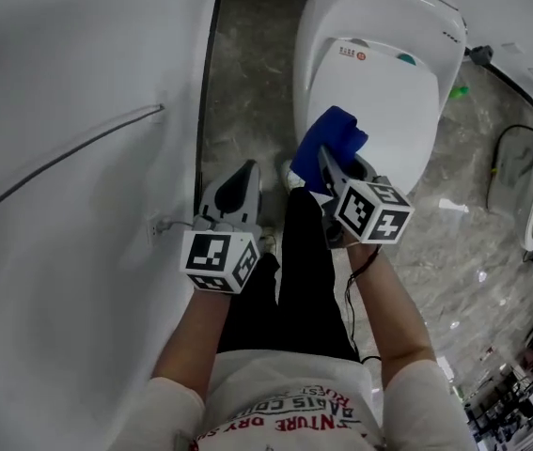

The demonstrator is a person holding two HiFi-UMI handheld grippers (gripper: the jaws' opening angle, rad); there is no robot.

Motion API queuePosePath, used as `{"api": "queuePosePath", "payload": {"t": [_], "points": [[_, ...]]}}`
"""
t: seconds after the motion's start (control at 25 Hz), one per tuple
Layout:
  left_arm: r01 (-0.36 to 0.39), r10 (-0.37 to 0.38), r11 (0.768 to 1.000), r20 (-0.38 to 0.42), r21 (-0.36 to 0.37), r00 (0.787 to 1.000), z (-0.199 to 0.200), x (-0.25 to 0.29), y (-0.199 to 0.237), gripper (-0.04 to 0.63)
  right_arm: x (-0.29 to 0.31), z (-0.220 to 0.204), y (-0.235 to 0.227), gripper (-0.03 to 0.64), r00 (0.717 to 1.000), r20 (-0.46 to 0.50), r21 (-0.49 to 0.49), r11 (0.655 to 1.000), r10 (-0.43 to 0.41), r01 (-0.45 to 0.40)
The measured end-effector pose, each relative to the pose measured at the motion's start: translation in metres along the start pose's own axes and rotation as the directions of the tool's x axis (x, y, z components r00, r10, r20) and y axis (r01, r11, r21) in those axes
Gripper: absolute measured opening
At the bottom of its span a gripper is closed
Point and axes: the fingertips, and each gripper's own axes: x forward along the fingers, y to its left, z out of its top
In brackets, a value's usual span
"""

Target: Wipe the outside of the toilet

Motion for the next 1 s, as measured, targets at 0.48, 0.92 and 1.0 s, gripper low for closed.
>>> {"api": "queuePosePath", "payload": {"t": [0.48, 0.92, 1.0], "points": [[-0.125, 0.134, 0.987, 0.089, -0.102, 0.987, 0.115, 0.092, 0.051, 0.006, 0.112, 0.227, -0.004, 0.077, 1.000, 0.020, -0.430, 0.903, -0.025, 0.031], [-0.165, 0.174, 0.977, 0.058, -0.137, 0.983, 0.164, 0.134, 0.068, 0.006, 0.166, 0.330, -0.030, 0.077, 0.975, 0.028, -0.731, 0.660, -0.222, 0.171], [-0.162, 0.170, 0.978, 0.053, -0.132, 0.984, 0.166, 0.132, 0.068, 0.006, 0.176, 0.329, -0.037, 0.077, 0.962, -0.002, -0.790, 0.590, -0.272, 0.165]]}}
